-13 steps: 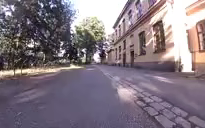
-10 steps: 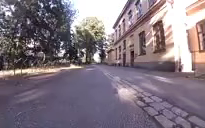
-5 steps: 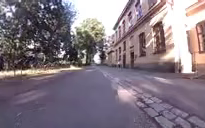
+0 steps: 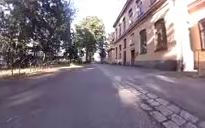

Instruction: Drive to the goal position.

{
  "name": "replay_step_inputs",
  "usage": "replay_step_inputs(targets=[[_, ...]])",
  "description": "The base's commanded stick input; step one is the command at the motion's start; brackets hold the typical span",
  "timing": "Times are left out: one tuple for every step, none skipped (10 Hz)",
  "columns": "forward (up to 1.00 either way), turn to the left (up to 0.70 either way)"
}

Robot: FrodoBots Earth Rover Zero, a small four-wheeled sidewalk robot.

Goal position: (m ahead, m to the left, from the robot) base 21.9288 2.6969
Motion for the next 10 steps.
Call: replay_step_inputs(targets=[[0.45,0.00],[0.45,0.00],[0.45,0.00],[0.45,0.00],[0.45,0.00],[0.45,0.00],[0.45,0.00],[0.45,0.00],[0.45,0.00],[0.45,0.00]])
